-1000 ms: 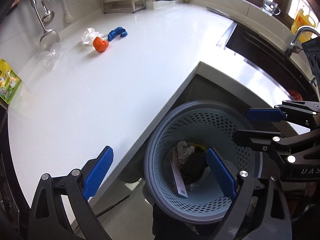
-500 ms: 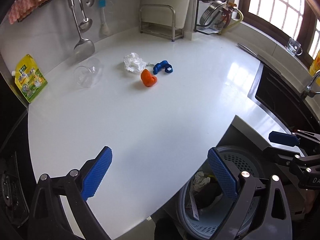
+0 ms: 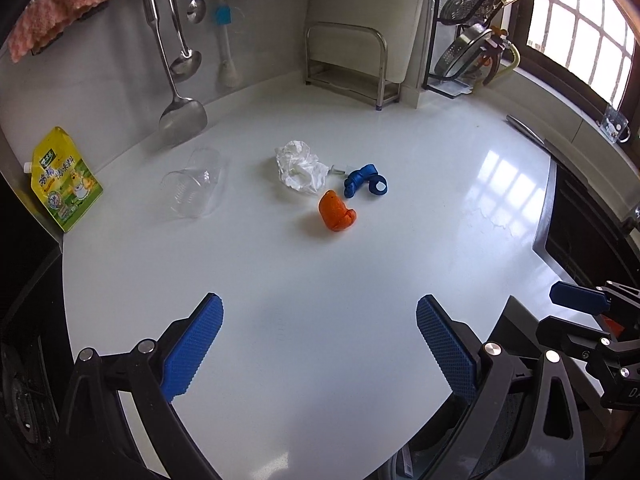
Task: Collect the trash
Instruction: 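Move both grippers back toward the orange peel and blue lanyard, then grasp the orange peel with the left gripper while the right grasps the blue lanyard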
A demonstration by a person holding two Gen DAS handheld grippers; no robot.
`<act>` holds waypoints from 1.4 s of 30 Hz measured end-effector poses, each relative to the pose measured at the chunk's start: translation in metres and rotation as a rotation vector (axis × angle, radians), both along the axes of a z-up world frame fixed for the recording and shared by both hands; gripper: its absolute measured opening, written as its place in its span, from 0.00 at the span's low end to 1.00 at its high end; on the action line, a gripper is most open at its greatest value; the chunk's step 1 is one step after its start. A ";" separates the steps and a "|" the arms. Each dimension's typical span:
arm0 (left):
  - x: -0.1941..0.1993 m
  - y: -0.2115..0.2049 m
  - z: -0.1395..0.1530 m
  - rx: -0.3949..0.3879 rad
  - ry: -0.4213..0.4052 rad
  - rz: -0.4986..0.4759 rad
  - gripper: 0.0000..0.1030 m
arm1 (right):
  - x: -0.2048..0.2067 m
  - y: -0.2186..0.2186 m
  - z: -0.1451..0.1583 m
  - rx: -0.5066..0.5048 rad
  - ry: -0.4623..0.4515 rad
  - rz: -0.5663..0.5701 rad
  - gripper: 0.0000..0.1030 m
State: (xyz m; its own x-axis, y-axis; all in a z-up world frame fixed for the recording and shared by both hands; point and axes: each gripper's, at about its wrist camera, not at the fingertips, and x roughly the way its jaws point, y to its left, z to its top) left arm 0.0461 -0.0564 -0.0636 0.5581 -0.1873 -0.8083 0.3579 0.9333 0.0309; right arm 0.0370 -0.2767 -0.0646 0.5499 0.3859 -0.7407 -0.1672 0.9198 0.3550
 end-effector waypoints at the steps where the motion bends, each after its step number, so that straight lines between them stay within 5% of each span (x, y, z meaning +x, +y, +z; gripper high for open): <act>1: 0.005 -0.002 -0.002 -0.002 0.003 -0.001 0.93 | 0.004 0.001 0.000 0.000 0.001 -0.001 0.55; 23: 0.119 -0.047 -0.062 0.013 0.091 0.024 0.92 | 0.087 -0.010 -0.016 -0.002 0.042 -0.079 0.55; 30: 0.131 -0.055 -0.082 0.035 0.165 -0.013 0.63 | 0.112 -0.010 -0.025 -0.011 0.058 -0.083 0.56; 34: 0.134 -0.053 -0.091 0.006 0.210 -0.032 0.51 | 0.131 -0.005 -0.032 0.001 0.071 -0.068 0.57; 39: 0.134 -0.049 -0.086 -0.040 0.216 -0.055 0.24 | 0.159 -0.003 -0.045 0.010 0.093 -0.072 0.58; 42: 0.134 -0.042 -0.081 -0.056 0.214 -0.057 0.17 | 0.178 0.007 -0.044 -0.005 0.075 -0.047 0.57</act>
